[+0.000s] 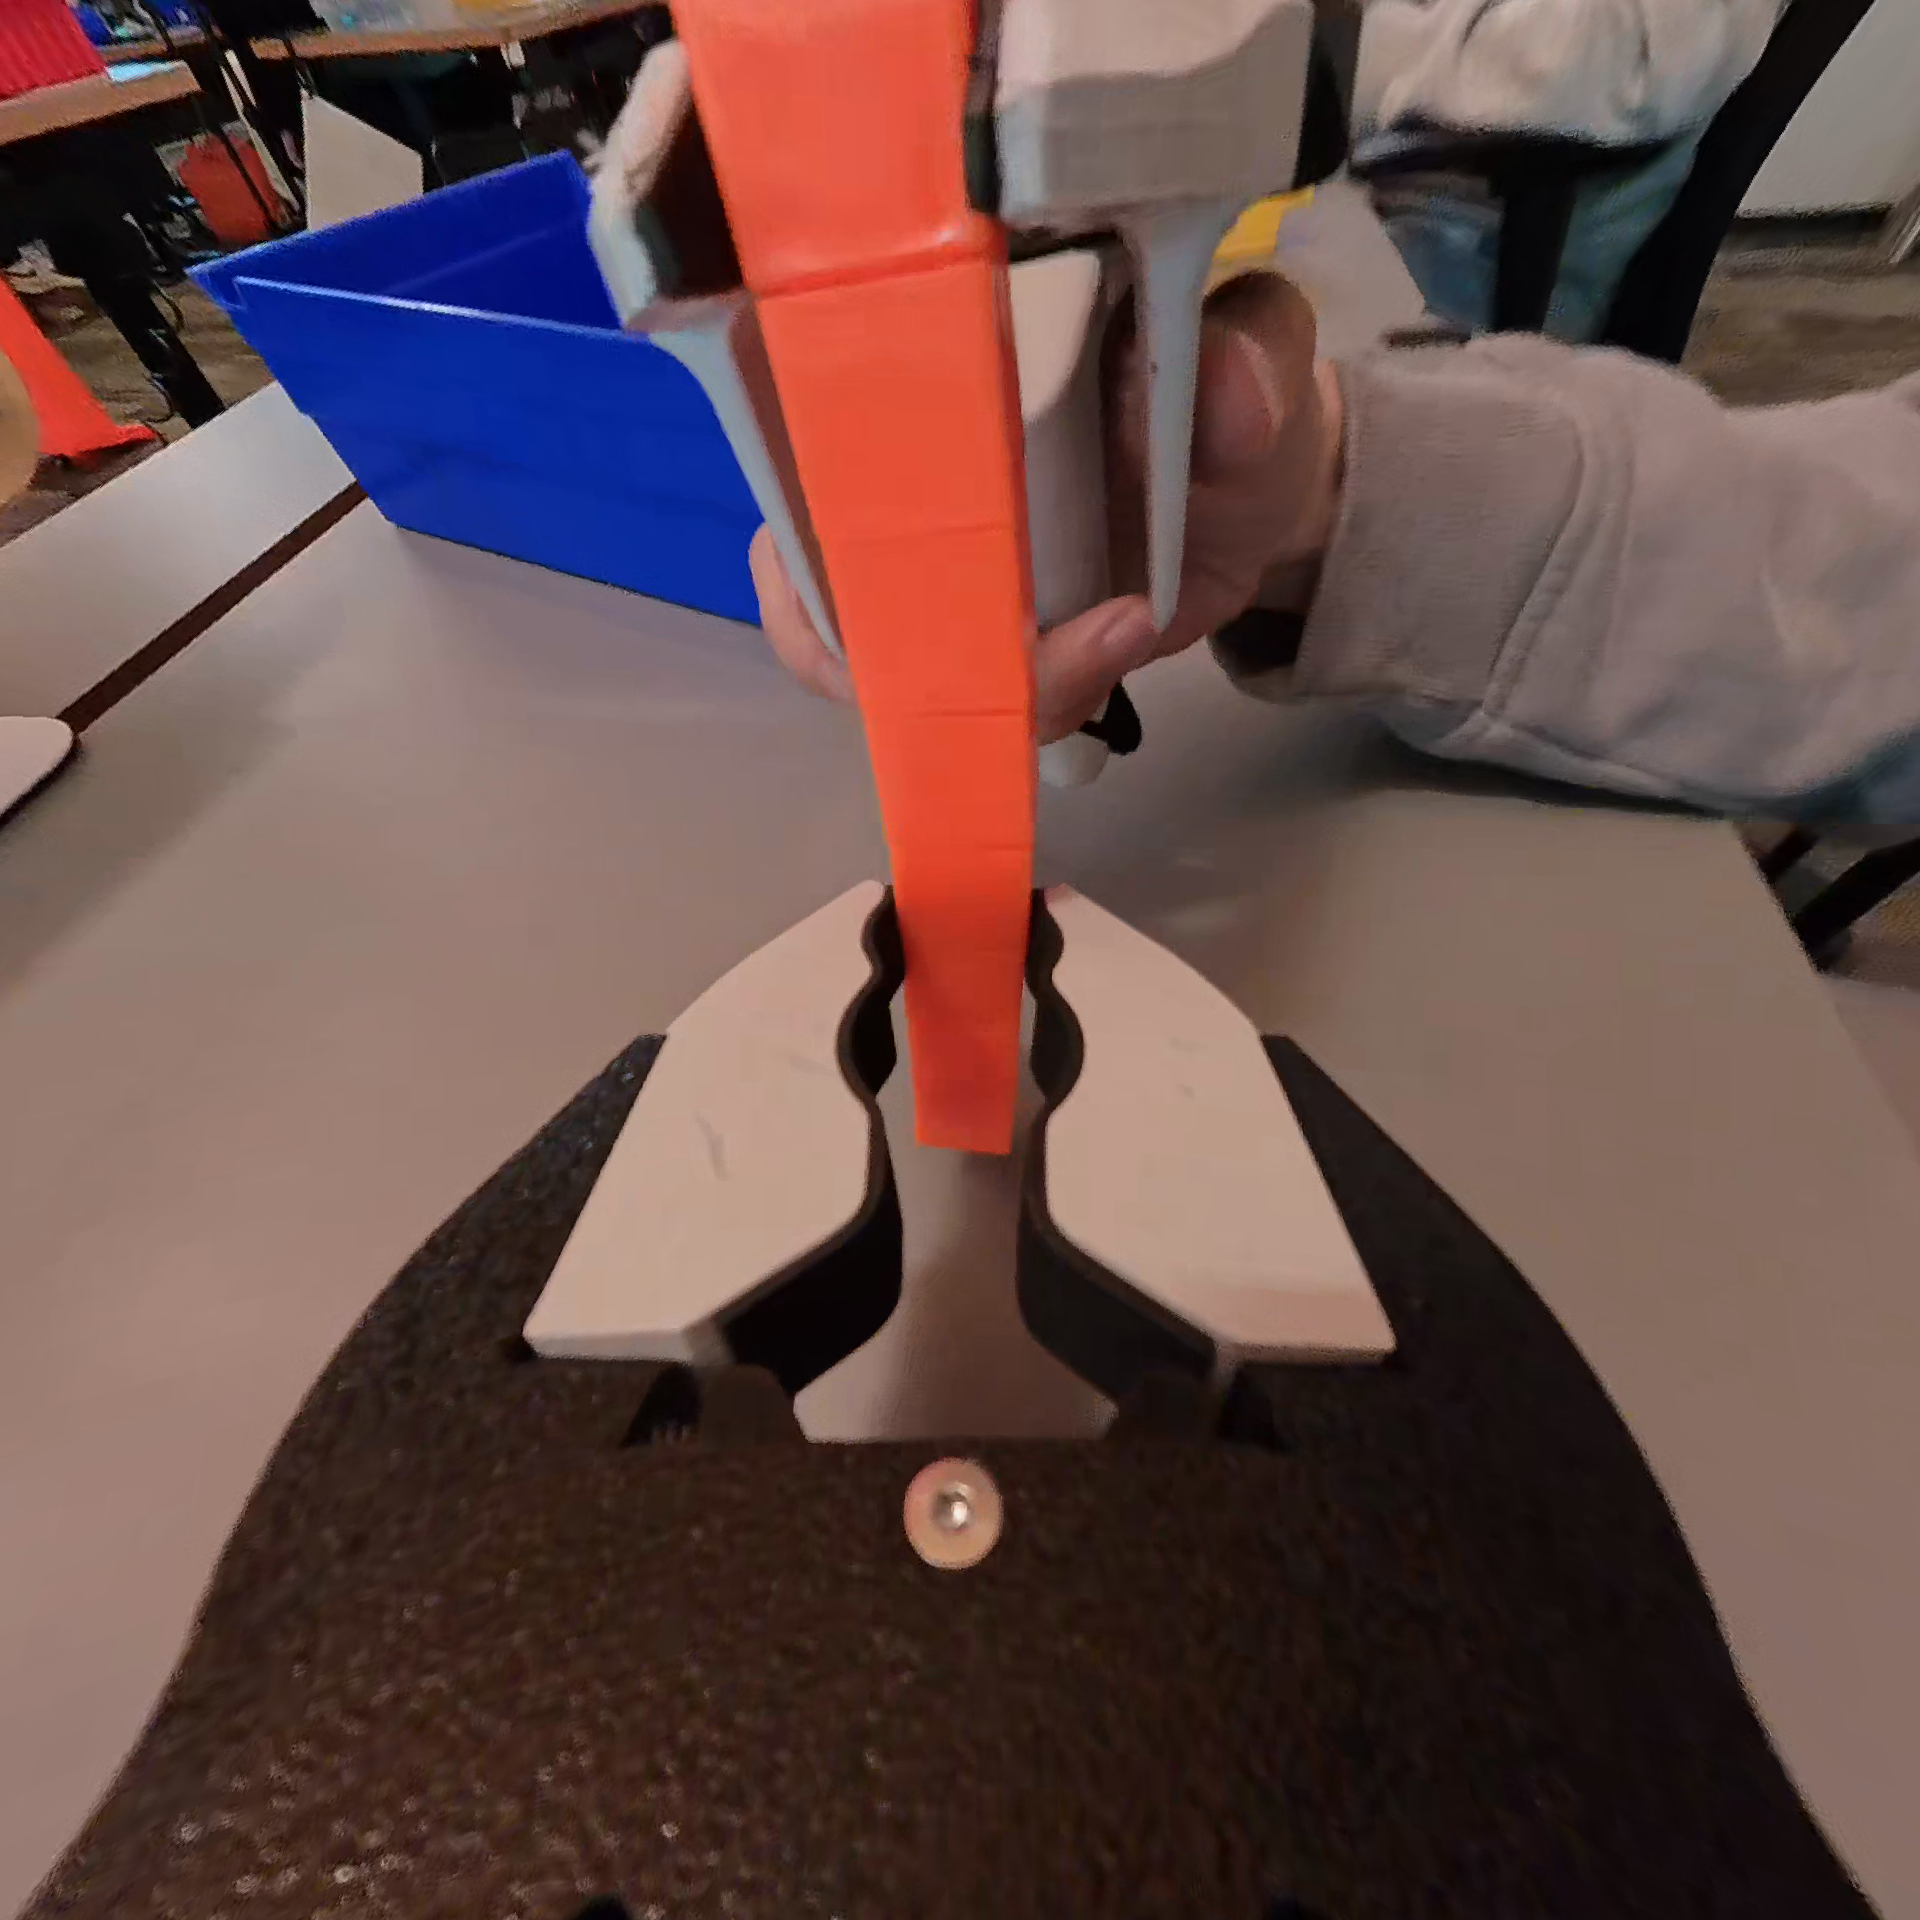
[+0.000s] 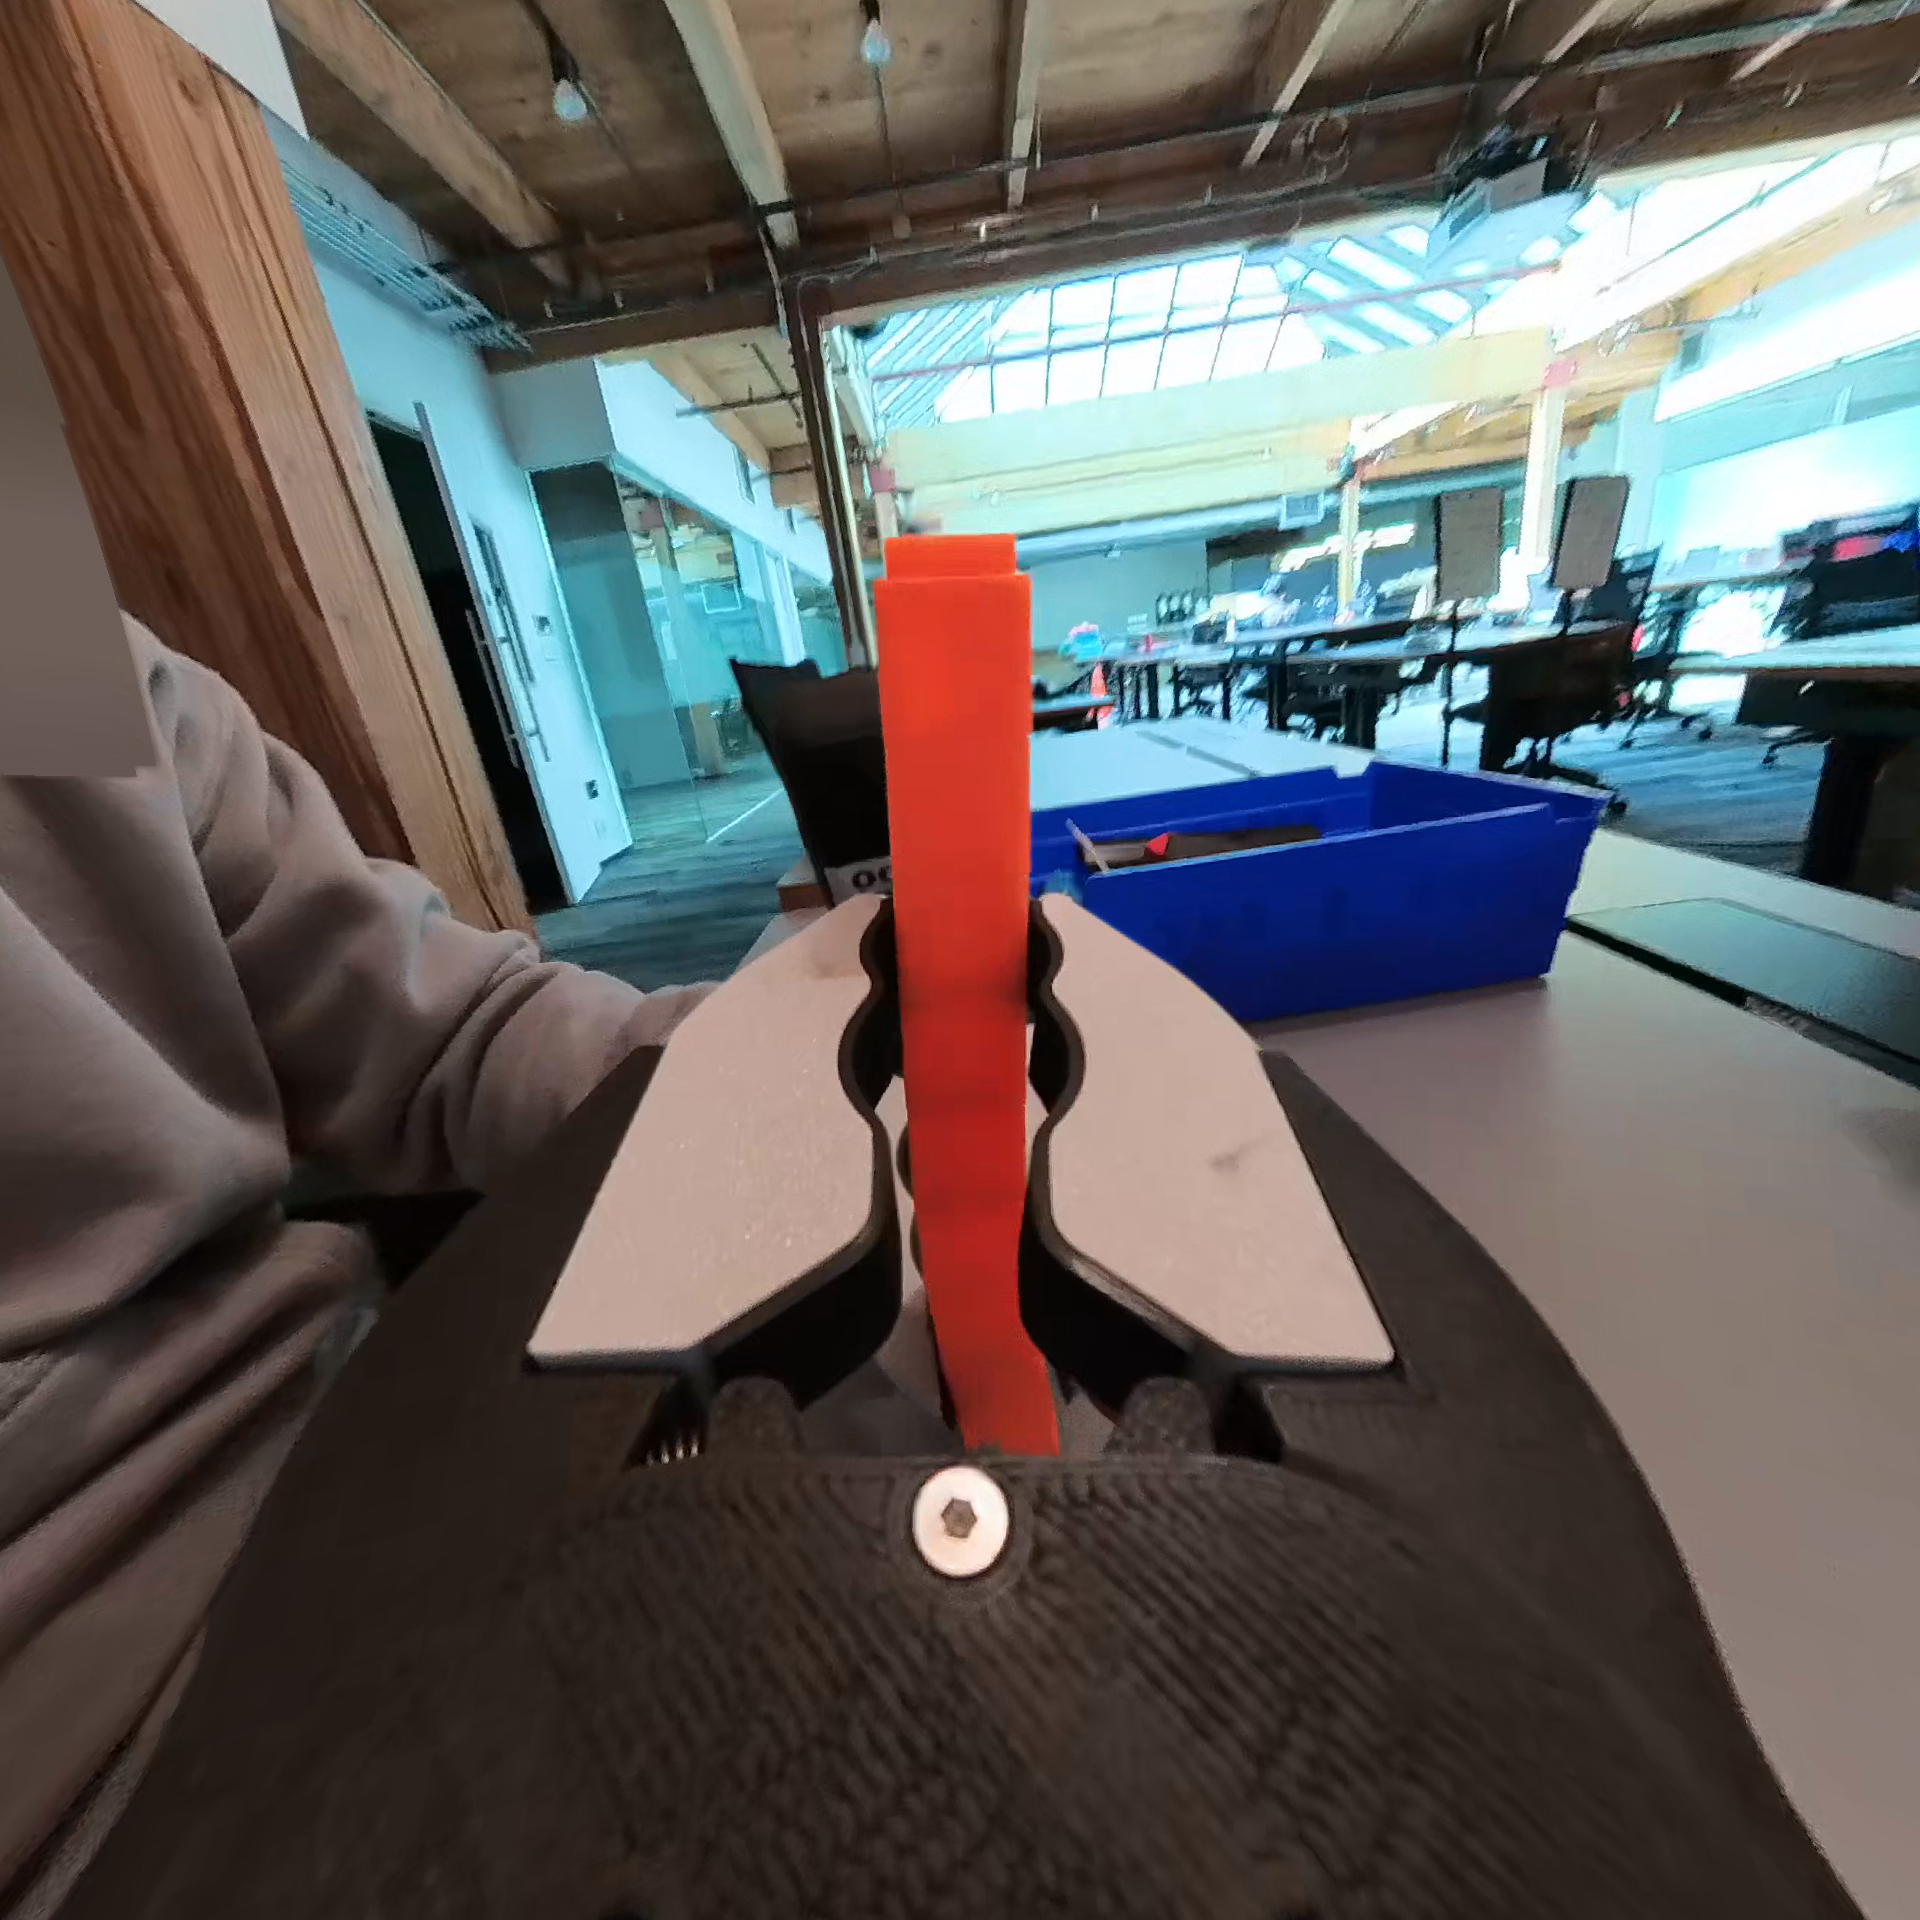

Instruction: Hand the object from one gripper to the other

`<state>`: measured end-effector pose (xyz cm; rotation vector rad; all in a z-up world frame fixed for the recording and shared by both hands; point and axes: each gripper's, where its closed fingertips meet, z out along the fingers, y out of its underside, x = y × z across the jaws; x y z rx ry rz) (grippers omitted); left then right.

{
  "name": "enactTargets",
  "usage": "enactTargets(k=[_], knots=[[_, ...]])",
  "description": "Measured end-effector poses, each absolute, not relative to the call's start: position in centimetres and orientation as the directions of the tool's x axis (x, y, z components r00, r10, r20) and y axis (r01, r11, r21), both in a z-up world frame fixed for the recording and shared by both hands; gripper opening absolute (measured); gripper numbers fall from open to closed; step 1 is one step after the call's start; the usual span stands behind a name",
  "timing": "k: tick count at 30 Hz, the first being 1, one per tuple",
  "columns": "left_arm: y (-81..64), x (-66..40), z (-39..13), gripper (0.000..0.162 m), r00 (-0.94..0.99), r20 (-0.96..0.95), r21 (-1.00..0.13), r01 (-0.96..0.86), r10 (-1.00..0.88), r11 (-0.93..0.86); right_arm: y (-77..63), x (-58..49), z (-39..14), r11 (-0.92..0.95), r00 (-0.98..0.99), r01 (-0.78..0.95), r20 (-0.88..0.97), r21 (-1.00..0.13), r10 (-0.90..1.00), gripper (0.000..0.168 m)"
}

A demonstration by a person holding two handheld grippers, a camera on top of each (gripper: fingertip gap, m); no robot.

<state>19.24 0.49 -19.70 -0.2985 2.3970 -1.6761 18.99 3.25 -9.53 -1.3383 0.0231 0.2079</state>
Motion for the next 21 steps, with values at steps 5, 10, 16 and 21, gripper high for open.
enactTargets(k=[5, 10, 16, 21], knots=[[1.2, 21.0, -16.6, 0.022, -0.91, 0.029, -0.988, -0.088, -0.414, 0.124, 3.3, 22.0, -10.5, 0.223, 0.979, 0.066, 0.02, -0.972, -0.205, 0.057], [5.3, 25.1, -17.6, 0.022, -0.694, -0.129, -0.967, -0.07, -0.708, 0.245, 4.8, 23.7, -11.8, 0.135, 0.921, 0.087, 0.028, -0.987, -0.388, 0.057], [5.1, 25.2, -18.1, 0.022, -0.646, -0.167, -0.954, -0.085, -0.745, 0.288, 5.9, 23.7, -13.8, 0.034, 0.9, 0.119, 0.093, -0.992, -0.425, 0.028], [4.5, 24.8, -17.6, 0.022, -0.687, -0.177, -0.966, -0.014, -0.705, 0.256, 5.8, 23.7, -13.8, 0.036, 0.923, 0.079, 0.06, -0.996, -0.379, 0.024]])
